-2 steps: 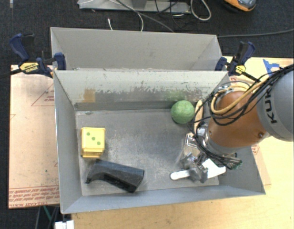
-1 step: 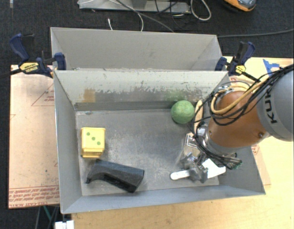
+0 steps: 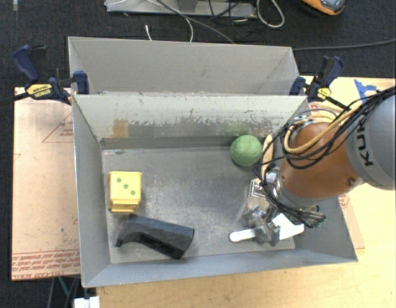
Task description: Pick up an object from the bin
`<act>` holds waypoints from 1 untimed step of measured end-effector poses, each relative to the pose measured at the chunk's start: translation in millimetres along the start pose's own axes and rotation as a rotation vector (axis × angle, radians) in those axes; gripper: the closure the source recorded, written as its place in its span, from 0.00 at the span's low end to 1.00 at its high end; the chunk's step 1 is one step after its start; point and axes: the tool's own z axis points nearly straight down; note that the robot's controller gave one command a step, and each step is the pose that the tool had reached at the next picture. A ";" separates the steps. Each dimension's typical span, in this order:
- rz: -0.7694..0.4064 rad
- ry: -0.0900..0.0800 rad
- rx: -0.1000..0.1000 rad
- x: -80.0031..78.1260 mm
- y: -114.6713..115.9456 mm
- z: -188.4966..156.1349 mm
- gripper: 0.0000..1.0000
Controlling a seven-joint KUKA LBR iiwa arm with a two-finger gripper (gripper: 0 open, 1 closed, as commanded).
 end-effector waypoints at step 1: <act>0.000 0.000 0.000 0.0 0.0 0.0 1.00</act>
Offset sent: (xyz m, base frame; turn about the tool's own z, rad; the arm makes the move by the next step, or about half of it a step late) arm 0.0000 0.0000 0.0000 0.0000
